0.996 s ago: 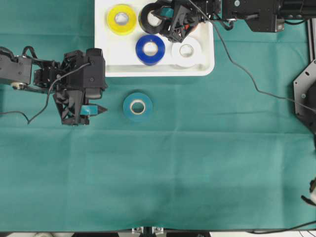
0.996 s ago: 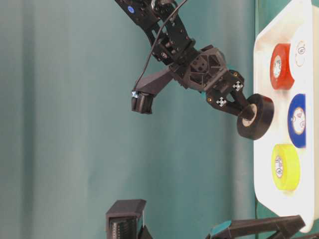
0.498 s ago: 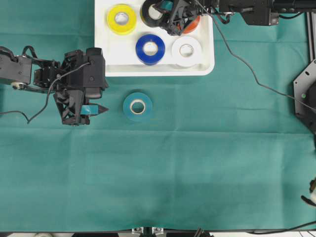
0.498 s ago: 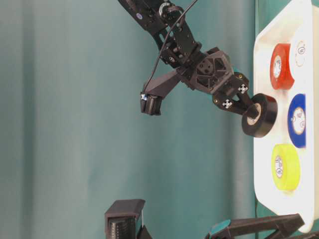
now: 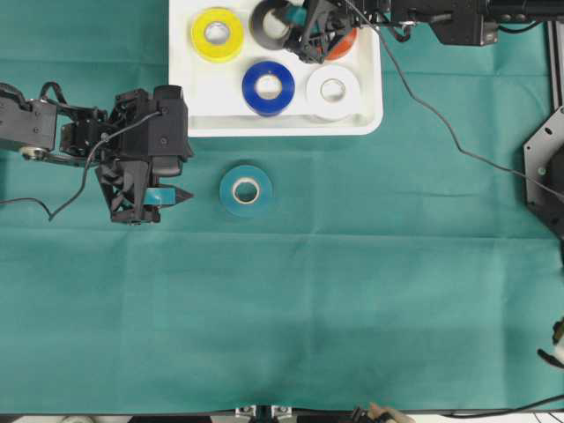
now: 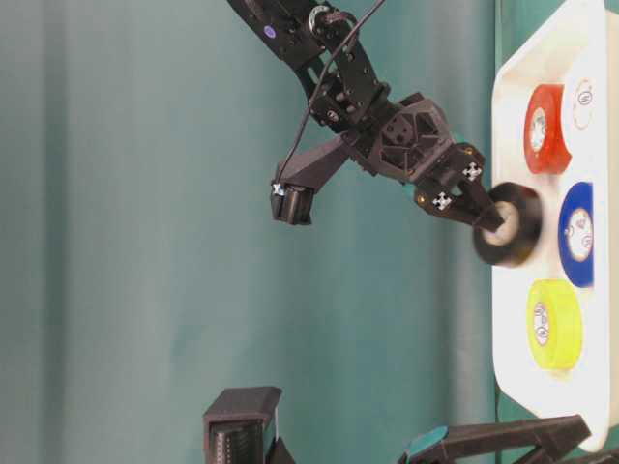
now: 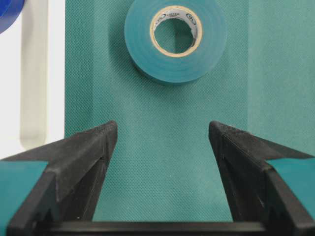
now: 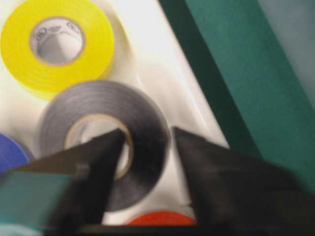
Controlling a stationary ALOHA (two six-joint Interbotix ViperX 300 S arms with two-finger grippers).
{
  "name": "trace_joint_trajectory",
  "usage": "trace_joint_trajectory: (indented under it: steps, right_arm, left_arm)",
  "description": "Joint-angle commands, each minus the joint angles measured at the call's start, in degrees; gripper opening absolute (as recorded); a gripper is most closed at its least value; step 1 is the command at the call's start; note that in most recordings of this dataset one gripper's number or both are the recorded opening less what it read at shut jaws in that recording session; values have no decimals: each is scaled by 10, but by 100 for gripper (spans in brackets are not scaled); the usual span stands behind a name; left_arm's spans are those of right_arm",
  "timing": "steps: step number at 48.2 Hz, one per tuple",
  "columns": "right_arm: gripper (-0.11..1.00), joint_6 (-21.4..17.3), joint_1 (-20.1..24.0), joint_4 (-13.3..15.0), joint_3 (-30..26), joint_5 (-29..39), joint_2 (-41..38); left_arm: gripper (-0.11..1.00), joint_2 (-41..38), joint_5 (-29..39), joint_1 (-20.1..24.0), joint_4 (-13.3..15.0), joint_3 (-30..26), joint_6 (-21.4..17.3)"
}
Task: Put the tape alternately from left to right into the white case.
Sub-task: 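Lower the black roll between yellow and orange, release, withdraw right gripper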
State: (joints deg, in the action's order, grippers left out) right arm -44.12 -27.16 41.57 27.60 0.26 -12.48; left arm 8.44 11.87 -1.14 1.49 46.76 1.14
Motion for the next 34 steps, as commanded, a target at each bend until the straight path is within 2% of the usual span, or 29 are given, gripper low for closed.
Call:
trace_joint_trajectory:
  steps: [1, 4, 9, 34]
  right_arm:
    - [73, -1, -1, 2, -11, -3, 11]
    - [84, -1, -1, 1, -11, -3, 11]
    - [79, -2, -1, 1, -9, -3, 15]
    - [79, -4, 23, 1, 66, -11, 98]
  left_arm:
    - [92, 4, -4, -1, 1, -6, -1]
    - [92, 4, -4, -2, 1, -5, -1]
    - [92, 4, -4, -2, 1, -5, -1]
    - [92, 4, -12, -2, 1, -9, -2]
